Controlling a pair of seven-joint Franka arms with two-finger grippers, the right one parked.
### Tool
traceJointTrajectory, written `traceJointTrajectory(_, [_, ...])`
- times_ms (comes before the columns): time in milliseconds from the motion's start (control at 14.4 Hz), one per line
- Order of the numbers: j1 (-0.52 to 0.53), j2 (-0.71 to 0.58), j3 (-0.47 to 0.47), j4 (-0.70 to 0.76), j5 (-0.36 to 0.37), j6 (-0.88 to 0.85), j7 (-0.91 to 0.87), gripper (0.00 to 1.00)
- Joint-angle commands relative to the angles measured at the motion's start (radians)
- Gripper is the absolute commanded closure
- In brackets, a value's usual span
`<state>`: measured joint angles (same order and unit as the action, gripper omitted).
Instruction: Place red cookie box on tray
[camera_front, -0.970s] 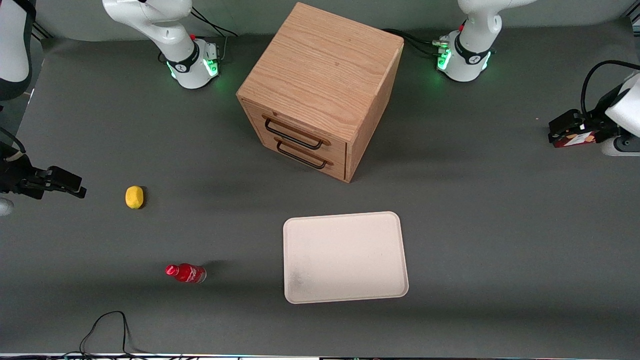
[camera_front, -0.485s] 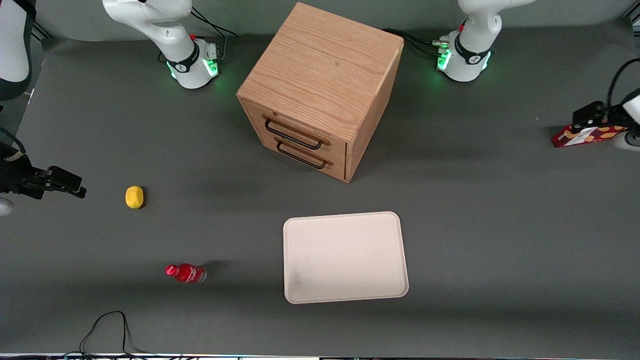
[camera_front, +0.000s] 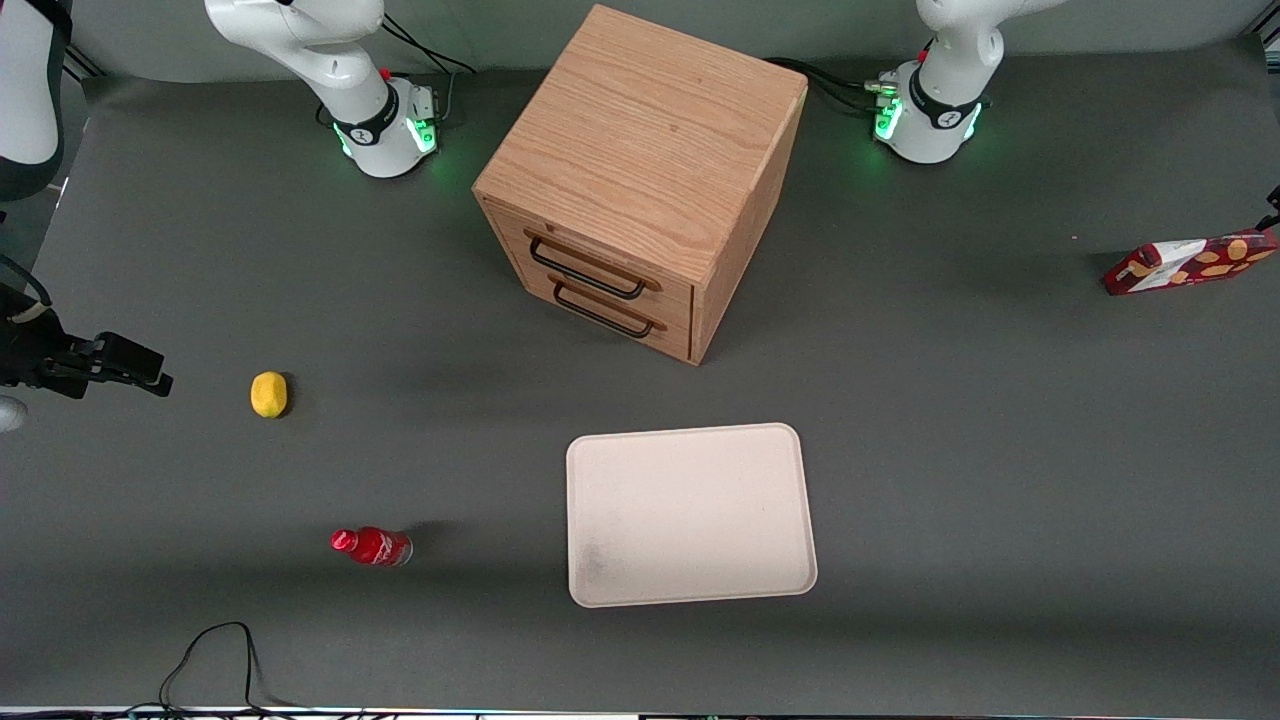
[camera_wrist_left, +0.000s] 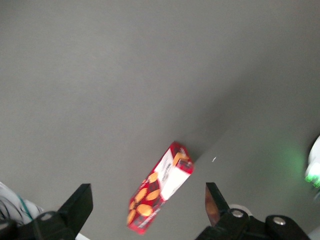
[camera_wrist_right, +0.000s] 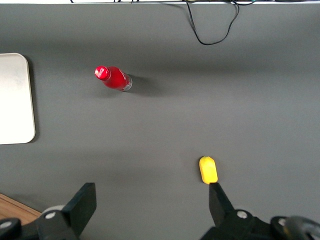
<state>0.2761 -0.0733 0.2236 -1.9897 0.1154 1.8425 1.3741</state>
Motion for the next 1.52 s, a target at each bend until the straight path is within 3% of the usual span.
traceJointTrajectory(0, [0.031,-0.053,0.029,-0.164,0.015,0.153,0.32,0.01])
traceJointTrajectory(485, [0.118,-0.007,0.164,-0.415,0.029,0.469,0.748,0.02])
traceJointTrajectory(901, [0.147,0.145,0.189,-0.44,0.01,0.653,0.807,0.01])
traceJointTrajectory(1248, [0.147,0.22,0.191,-0.44,-0.039,0.708,0.809,0.04])
traceJointTrajectory(1317, [0.146,0.236,0.191,-0.44,-0.058,0.713,0.809,0.07])
traceJointTrajectory(1386, [0.146,0.25,0.191,-0.439,-0.088,0.728,0.809,0.22])
traceJointTrajectory(1455, [0.144,0.254,0.191,-0.437,-0.094,0.731,0.809,0.51])
